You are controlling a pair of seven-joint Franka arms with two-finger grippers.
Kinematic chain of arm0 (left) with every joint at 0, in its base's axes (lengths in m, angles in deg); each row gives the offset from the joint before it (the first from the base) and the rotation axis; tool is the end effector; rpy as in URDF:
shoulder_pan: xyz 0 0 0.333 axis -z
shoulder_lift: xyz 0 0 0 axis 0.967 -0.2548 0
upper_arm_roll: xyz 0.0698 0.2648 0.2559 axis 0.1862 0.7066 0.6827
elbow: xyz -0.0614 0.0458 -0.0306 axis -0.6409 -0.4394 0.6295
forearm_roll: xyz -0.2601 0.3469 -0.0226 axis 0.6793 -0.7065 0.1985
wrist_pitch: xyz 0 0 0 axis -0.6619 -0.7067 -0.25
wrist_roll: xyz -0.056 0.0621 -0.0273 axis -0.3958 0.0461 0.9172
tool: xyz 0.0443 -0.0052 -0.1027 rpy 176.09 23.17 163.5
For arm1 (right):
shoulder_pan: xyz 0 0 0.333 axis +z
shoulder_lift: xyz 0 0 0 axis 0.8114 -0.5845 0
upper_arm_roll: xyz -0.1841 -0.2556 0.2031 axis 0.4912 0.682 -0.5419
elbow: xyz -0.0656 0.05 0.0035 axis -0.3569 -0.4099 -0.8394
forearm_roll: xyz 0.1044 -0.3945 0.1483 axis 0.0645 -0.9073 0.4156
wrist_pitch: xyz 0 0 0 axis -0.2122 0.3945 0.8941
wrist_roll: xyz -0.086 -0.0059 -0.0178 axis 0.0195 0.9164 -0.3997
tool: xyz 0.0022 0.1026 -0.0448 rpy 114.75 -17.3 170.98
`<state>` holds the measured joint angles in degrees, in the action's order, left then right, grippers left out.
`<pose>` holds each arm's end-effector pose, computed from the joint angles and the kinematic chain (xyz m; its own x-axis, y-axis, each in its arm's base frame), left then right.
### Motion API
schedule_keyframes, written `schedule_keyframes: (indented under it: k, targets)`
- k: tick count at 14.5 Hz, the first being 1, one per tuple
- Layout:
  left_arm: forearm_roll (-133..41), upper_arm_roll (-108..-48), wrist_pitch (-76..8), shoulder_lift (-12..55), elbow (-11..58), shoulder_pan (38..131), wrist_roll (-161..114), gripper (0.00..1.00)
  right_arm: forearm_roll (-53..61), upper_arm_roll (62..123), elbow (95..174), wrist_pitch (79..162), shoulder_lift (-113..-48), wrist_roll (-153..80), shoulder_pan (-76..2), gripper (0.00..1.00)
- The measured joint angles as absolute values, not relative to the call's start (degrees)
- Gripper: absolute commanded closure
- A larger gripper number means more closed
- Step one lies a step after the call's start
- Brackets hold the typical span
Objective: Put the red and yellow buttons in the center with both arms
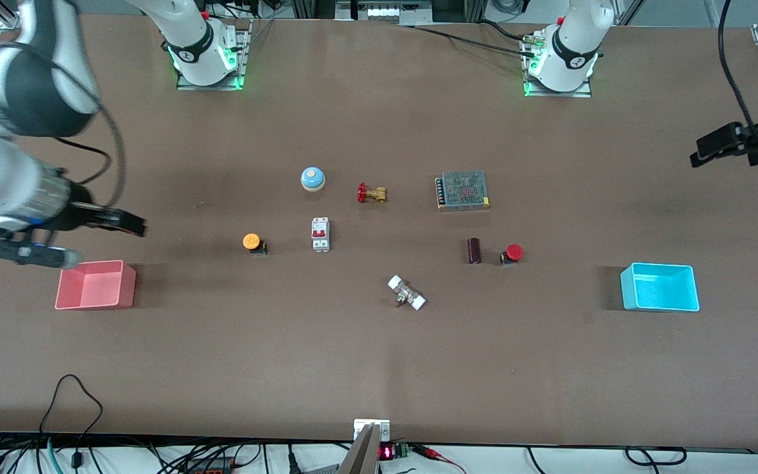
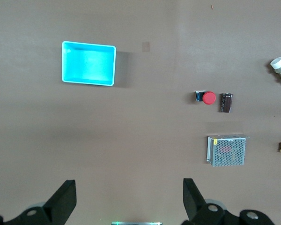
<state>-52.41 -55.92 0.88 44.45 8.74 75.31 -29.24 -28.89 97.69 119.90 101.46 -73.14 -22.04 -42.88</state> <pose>0.5975 0.0305 0.6854 0.9936 0.0655 -0.0917 0.0692 -0.9969 0.0371 0.6957 0.0337 0.5620 0.9855 -0.1581 -0.0619 -0.1593 -0.9871 -0.0142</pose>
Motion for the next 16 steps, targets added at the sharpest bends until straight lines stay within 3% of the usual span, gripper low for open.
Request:
schedule_keyframes:
  k: [4, 16]
  targets:
    - [-52.41, -55.10, 1.57, 47.75, 10.59, 75.65, -29.24, 0.00, -29.29, 97.57, 119.84, 97.65, -69.55, -31.18, -49.61, 0.00]
    - [-54.71, -54.28, 1.44, 51.41, 14.96, 75.15, -29.22, 0.00, -32.30, 96.52, 124.06, 96.10, -62.58, -33.31, -49.66, 0.00]
